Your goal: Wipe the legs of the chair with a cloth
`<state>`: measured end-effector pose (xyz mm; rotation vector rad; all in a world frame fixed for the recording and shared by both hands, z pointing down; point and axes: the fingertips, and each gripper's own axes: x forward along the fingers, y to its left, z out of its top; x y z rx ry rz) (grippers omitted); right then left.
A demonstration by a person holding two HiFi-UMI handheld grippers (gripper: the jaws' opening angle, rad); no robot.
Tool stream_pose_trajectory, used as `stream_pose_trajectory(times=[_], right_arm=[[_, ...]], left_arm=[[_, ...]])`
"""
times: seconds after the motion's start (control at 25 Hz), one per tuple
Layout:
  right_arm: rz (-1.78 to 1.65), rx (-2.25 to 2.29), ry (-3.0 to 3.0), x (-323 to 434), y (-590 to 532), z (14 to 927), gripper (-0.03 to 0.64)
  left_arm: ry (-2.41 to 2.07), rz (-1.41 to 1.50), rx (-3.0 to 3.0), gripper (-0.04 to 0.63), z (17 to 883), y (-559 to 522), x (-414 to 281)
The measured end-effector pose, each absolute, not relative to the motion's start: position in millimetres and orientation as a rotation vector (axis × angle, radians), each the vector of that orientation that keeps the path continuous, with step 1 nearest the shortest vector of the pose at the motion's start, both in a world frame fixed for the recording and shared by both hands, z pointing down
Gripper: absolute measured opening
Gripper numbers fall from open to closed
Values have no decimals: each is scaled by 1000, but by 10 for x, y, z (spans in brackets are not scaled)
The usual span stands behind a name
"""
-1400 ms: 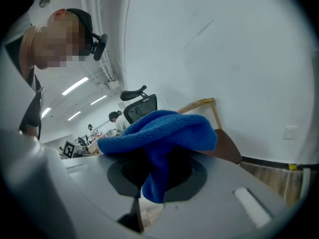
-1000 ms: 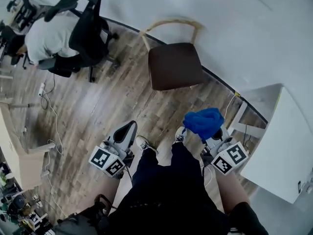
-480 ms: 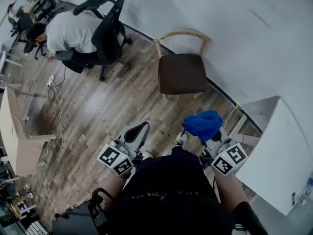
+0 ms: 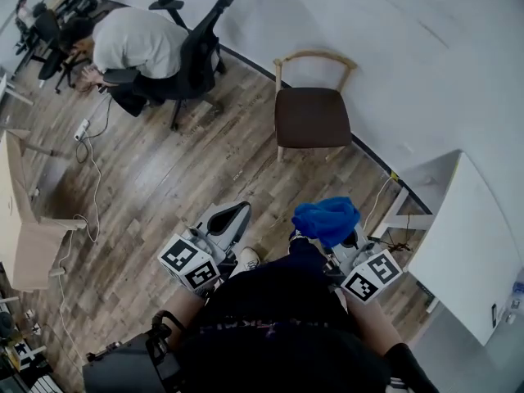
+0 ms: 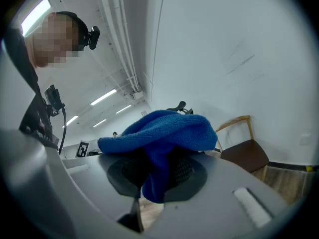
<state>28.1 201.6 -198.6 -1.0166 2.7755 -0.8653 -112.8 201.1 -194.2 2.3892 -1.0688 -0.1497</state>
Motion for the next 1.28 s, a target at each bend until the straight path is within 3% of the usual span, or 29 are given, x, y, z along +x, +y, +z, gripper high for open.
stream_pose_trajectory(times=[0.44,1.28], right_arm=[[-928,-1079,2734,-232,3056,-1735,64],[-888,-1076,2795,-307,3373,-1772,64]], left_arm=[[-971,-121,2354,-2,-1640,2997,-1564],[-887,-141,2416,-2,-1798,3066,-1454]])
